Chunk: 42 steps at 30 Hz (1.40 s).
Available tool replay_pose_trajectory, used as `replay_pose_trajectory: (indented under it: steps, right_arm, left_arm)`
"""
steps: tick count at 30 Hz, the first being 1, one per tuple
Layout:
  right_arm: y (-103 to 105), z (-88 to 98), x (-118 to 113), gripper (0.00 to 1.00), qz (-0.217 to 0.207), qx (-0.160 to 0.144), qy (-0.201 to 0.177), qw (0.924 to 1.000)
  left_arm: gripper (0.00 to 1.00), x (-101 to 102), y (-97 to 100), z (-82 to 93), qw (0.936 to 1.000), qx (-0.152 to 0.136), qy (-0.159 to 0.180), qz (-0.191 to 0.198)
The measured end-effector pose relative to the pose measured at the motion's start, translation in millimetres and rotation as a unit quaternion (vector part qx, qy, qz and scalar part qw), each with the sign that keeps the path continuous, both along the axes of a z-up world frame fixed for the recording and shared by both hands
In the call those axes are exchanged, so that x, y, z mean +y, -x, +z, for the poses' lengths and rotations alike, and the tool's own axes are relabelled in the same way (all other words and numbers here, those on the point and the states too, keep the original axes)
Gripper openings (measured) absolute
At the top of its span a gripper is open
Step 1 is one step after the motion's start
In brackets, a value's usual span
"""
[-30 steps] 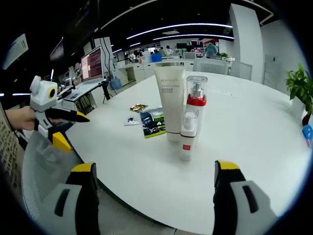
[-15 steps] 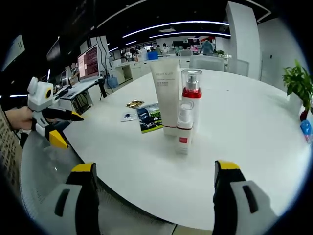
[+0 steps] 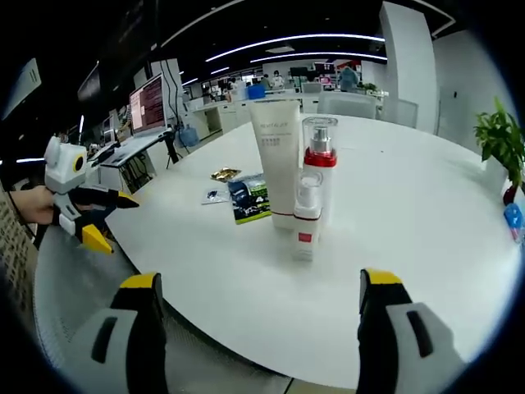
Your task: Arrange the skincare products in the storage area until every visible bottle or jar stands upright without overlapping.
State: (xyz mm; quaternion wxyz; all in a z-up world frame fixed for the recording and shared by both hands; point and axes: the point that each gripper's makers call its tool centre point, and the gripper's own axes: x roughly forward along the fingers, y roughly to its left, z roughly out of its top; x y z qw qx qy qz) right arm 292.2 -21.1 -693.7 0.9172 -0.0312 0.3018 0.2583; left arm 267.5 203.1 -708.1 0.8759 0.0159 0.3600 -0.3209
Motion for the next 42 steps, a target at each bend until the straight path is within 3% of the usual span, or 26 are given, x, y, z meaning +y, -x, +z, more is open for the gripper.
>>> replay_pose_trajectory:
  steps: [13,21,28,33,42]
  right_arm:
    - [-37,41.9,-16,0.98,0.015,-0.028,0.012,0.9994]
    - [-76,75.7,-28,0.97,0.013,-0.053,0.004,0.9985]
    - [-116,113.1,-35,0.96,0.007,-0.076,-0.025,0.9967]
    - [-140,122.6,-38,0.94,0.015,-0.080,-0.014,0.9966]
    - [-173,121.2,-34,0.93,0.047,-0.072,0.009,0.9963]
  left_arm:
    - [0.89,2,-1.8,0.2,0.9999,-0.002,0.005,0.011]
    - [0.89,3,-1.2,-1.8,1.0000,-0.004,-0.002,0.008]
    - [0.89,5,-3.3,-1.7,0.9998,-0.002,0.006,0.017]
    - [0.89,5,-3.0,-2.5,0.9998,0.001,0.008,0.018]
    - [0.89,5,-3.3,-3.9,0.9996,0.009,0.013,0.022]
